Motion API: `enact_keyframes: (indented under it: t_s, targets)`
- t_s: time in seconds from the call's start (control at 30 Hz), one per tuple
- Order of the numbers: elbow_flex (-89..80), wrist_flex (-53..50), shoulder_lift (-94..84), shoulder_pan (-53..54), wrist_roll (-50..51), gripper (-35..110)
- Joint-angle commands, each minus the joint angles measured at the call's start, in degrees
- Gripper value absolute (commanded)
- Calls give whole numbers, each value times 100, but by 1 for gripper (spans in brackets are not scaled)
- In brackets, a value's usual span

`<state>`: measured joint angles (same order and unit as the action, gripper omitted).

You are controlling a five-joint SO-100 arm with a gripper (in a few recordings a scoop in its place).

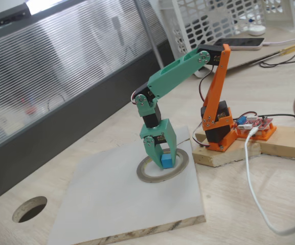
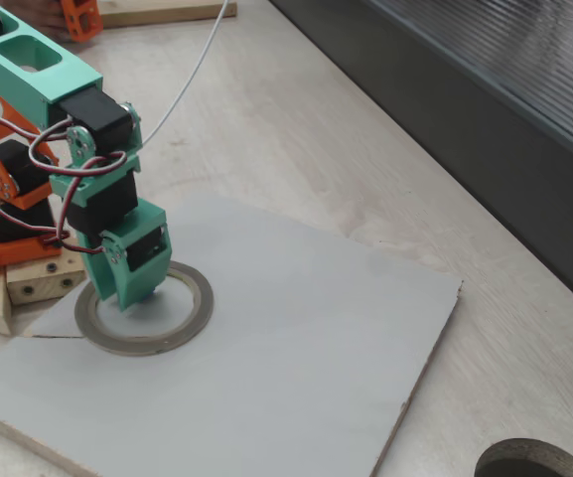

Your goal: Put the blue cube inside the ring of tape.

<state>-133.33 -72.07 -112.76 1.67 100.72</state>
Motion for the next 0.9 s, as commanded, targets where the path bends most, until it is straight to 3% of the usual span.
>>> enact_keyframes:
  t_s: [0.0,0.27,0.6,0.87]
  targets:
    - [79,-53,-185,53,35,14]
    - [79,-114,-185,53,35,16]
    - [0,-132,-141,53,35,43]
    - [44,-123,-176,53,0,46]
